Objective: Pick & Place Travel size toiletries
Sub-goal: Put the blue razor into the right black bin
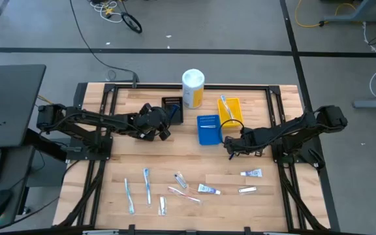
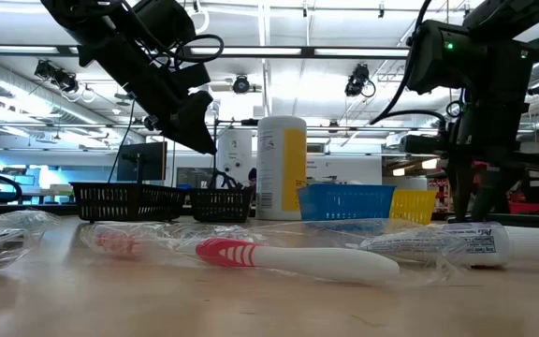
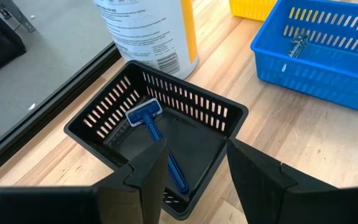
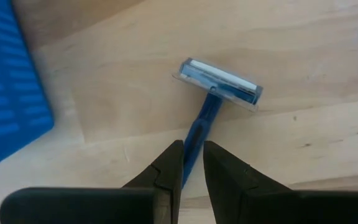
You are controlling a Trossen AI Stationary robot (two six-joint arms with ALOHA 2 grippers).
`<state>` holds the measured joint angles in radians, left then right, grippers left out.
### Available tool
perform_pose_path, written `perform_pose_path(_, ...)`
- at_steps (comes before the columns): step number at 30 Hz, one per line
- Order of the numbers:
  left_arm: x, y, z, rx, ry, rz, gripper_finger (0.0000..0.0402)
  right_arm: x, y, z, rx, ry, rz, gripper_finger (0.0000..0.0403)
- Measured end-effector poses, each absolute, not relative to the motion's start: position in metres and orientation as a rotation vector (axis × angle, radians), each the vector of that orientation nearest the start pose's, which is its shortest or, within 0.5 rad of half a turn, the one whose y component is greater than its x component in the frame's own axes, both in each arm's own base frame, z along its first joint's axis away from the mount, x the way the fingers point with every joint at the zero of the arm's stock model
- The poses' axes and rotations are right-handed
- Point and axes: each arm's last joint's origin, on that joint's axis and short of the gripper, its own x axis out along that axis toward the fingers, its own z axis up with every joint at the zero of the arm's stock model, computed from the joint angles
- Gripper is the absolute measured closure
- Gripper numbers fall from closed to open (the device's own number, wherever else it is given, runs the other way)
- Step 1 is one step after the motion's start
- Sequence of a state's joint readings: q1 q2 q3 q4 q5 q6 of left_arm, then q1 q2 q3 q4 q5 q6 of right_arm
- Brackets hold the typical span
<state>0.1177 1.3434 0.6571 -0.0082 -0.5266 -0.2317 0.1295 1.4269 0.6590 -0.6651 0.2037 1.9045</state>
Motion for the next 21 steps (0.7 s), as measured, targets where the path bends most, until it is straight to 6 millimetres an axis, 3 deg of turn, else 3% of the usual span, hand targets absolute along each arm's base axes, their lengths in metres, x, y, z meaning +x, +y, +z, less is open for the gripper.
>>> perform_pose_path(15,0.256,0.045,0.192,-0.072,0.615,0.692,0.0228,0.207,0.021,0.13,1.36,0.802,-1.285,0.0331)
perform_pose_path(21,0.256,0.045,0.192,-0.072,0.615,0.692,0.0228,0.206,0.02,0.128,1.284,0.834,-1.245,0.0332)
